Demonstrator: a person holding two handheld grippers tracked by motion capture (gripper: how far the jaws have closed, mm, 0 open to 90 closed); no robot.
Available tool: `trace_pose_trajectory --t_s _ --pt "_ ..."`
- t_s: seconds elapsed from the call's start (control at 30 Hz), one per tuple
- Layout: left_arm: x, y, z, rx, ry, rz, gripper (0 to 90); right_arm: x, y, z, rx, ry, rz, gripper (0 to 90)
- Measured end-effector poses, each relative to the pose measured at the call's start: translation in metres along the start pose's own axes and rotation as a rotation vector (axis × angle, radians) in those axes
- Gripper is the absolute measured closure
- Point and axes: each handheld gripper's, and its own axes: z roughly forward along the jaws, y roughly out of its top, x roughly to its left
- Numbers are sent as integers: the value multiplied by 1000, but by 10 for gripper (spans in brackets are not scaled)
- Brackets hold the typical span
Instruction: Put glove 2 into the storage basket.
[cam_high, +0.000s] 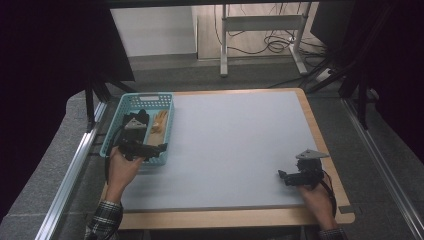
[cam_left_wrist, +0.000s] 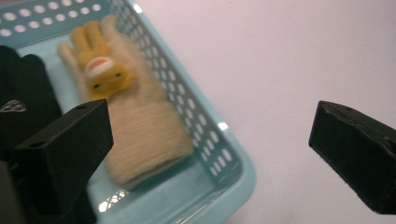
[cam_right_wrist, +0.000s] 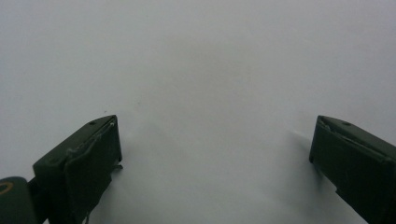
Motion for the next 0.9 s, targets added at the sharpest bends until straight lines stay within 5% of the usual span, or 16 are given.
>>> trace_pose_trajectory --t_s 0.9 --pt "-67 8 34 -17 -138 106 1 0 0 0 1 0 0 19"
